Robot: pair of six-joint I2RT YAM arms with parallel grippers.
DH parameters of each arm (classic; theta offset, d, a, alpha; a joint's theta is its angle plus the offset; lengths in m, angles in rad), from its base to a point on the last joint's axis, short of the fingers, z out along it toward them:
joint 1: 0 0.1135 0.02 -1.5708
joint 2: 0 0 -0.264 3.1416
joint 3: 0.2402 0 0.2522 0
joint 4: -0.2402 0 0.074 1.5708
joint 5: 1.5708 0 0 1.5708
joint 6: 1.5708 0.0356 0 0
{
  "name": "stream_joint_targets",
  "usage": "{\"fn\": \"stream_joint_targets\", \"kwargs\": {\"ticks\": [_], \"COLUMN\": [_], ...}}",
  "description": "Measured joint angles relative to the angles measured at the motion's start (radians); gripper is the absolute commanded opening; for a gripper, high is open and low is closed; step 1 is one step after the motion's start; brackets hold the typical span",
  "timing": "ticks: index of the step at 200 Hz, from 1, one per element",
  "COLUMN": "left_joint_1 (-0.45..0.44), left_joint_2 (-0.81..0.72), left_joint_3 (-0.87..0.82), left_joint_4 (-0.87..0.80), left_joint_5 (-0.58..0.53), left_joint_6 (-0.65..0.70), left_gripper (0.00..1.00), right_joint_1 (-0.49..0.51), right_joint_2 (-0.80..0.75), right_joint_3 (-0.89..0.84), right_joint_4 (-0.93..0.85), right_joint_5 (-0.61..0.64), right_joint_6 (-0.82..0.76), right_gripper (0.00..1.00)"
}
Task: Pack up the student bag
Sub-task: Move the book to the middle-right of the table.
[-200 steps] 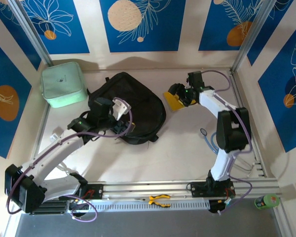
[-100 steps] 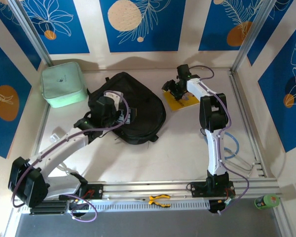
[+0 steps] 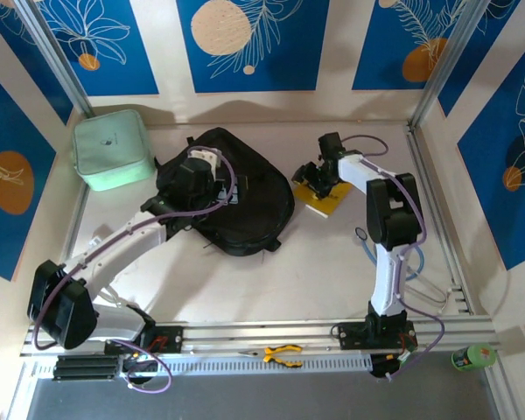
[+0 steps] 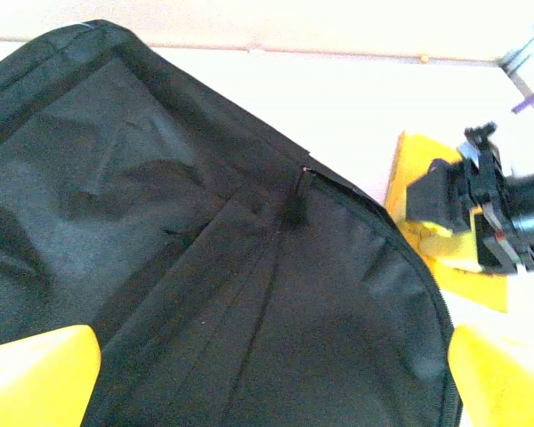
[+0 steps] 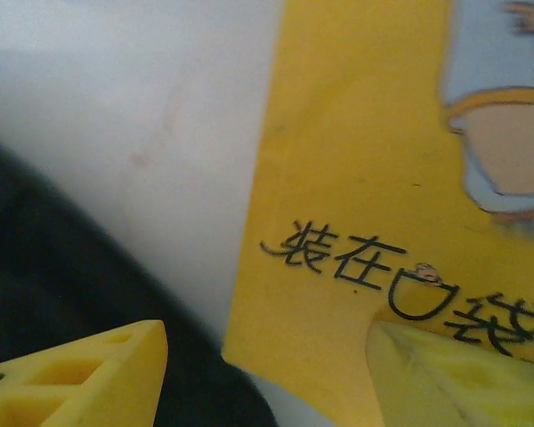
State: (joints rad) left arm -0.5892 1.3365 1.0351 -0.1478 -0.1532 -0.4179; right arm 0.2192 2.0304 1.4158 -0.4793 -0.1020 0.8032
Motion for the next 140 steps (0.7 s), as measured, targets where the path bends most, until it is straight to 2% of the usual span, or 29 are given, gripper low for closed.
{"fn": "stream_joint_targets", "kwargs": {"ticks": [44, 75, 108, 140], "left_joint_1": [0.000, 0.000, -0.001, -0.024], "left_joint_2": [0.044, 0.086, 0.112, 0.154], "left_joint_3": [0.015, 0.045, 0.075, 0.123], "left_joint_4": [0.013, 0.013, 0.013, -0.013], "left_joint_5": [0.092, 0.147, 0.222, 0.278], "left_joint_6": [0.006, 0.007, 0.007, 0.007], "left_gripper": [1.00, 1.00, 1.00, 1.00], "right_joint_1": [0.025, 0.103, 0.170, 0.132], "right_joint_2": [-0.240, -0.367, -0.465, -0.551], "right_joint_3": [-0.338, -0.497, -0.571, -0.529], "right_joint_4": [0.066, 0.114, 0.077, -0.040], "right_joint_5": [0.011, 0.019, 0.040, 0.128], "right_joint_6": [0.066, 0.150, 0.215, 0.176], "right_gripper": [0.62, 0.62, 0.63, 0.65]}}
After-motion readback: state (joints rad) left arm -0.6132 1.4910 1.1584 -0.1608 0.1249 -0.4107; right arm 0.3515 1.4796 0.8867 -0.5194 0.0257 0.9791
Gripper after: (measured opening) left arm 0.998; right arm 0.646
